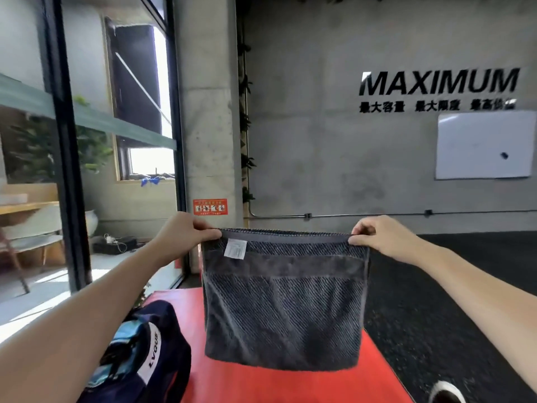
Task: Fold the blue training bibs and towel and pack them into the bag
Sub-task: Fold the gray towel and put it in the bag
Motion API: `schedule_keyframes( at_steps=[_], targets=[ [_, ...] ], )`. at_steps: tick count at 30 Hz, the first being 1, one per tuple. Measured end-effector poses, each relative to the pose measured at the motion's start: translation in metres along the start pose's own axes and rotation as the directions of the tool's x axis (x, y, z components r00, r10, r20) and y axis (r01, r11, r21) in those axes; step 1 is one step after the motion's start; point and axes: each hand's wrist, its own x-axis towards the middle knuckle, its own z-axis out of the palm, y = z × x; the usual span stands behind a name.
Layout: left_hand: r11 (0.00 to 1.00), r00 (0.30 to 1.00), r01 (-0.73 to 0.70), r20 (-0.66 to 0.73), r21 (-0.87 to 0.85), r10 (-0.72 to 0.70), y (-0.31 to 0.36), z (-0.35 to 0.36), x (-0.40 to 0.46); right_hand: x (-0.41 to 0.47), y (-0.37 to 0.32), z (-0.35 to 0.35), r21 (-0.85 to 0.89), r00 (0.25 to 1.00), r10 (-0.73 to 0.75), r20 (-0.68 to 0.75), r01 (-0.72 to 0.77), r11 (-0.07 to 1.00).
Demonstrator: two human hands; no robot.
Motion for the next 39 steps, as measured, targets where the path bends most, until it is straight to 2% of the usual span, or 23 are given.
schedule_keyframes(
  at_steps=[5, 10, 13, 18, 21, 25, 30, 36, 39],
  targets=[
    [0.998, 0.999, 0.03, -0.018, -0.054, -0.031, 0.001, 0.0, 0.006, 0.008, 0.003, -0.001, -0.004, 1.0, -0.009, 0.013, 0.01, 1.0],
    [0.997, 0.999, 0.052, -0.006, 0.059, -0.052, -0.037, 0.035, 0.02, 0.022, 0.029, 0.041, 0.007, 0.992, 0.027, 0.123, -0.028, 1.0],
    [0.987, 0.993, 0.006, 0.115, 0.162, -0.025, -0.081, 0.078, 0.026, 0.029, 0.062, 0.09, 0.022, 0.969, 0.07, 0.236, -0.077, 0.997],
    [0.939, 0.936, -0.042, 0.343, 0.341, -0.083, -0.161, 0.169, 0.026, 0.026, 0.123, 0.19, -0.145, 0.929, 0.106, 0.355, -0.058, 0.988],
    [0.913, 0.928, -0.092, 0.367, 0.398, -0.067, -0.185, 0.202, 0.019, 0.015, 0.146, 0.226, -0.175, 0.932, 0.13, 0.337, -0.073, 0.982],
    [0.92, 0.937, -0.13, 0.348, 0.37, -0.008, -0.201, 0.216, -0.006, -0.014, 0.161, 0.242, -0.102, 0.945, 0.134, 0.299, -0.108, 0.989],
    [0.917, 0.931, -0.161, 0.365, 0.364, 0.018, -0.205, 0.217, -0.07, -0.067, 0.152, 0.243, -0.097, 0.933, 0.084, 0.349, -0.053, 0.994],
    [0.919, 0.946, -0.122, 0.324, 0.376, -0.007, -0.206, 0.217, -0.135, -0.122, 0.141, 0.253, -0.084, 0.947, 0.029, 0.319, -0.002, 0.996],
    [0.911, 0.937, -0.123, 0.348, 0.393, -0.023, -0.209, 0.218, -0.158, -0.144, 0.139, 0.258, -0.101, 0.948, 0.011, 0.319, 0.023, 0.995]
  ],
)
